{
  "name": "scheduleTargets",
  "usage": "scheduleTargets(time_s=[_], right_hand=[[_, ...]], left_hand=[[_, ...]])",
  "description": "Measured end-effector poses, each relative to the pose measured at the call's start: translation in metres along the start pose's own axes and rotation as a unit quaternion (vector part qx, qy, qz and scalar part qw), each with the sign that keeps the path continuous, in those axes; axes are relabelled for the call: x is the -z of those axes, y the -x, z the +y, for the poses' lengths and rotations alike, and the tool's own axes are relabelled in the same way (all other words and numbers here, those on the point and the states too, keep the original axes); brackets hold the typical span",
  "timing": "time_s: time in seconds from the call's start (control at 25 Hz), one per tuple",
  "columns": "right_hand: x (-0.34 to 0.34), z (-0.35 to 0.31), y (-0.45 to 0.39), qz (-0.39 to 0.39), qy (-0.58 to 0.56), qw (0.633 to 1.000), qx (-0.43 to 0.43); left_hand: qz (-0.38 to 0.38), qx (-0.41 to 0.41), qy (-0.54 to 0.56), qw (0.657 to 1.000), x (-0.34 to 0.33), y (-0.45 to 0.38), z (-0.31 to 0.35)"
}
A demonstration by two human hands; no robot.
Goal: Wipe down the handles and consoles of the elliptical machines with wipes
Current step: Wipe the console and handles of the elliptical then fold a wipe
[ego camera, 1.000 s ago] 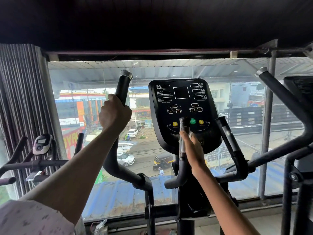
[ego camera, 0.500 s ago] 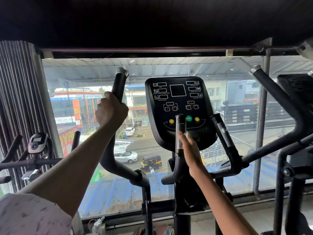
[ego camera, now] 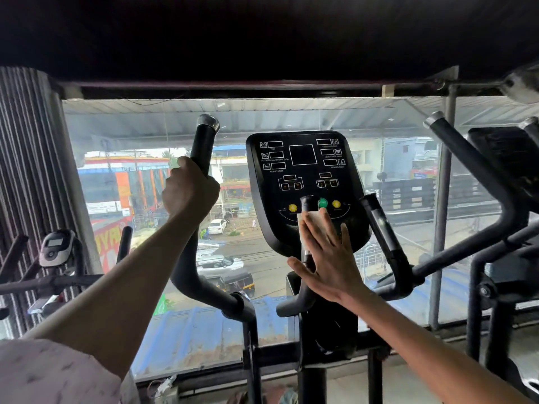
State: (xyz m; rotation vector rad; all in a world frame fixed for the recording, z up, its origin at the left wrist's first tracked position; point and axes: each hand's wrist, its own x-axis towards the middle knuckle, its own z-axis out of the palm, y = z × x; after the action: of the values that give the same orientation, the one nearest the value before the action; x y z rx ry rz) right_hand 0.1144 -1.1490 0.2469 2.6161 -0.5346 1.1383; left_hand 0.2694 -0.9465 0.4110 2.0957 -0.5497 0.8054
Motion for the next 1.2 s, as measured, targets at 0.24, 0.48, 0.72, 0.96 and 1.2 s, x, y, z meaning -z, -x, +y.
scheduleTargets(time_s=[0.24,0.48,0.72,0.96,1.2], right_hand=[[0.027,0.041,-0.050,-0.047,0.123,0.982,0.133],[0.045,0.072,-0.056,-0.066,0.188,0.941,0.272],[0.049,0.044,-0.085,-0.117,0.198,0.943,0.241],[0.063,0.072,-0.078,-0.089,0.187,0.924,0.320],[0.061,0.035,-0.101,-0.154,0.244,0.922,0.259]], left_hand=[[-0.005,-0.001,0.011,1.000,-0.001,-0.003,-0.003],[0.001,-0.005,0.005,1.000,-0.005,-0.005,-0.003],[-0.010,-0.004,0.008,1.000,0.001,-0.003,-0.002],[0.000,-0.008,0.006,1.000,-0.001,-0.002,-0.002],[-0.007,-0.004,0.009,1.000,0.000,-0.004,-0.004]])
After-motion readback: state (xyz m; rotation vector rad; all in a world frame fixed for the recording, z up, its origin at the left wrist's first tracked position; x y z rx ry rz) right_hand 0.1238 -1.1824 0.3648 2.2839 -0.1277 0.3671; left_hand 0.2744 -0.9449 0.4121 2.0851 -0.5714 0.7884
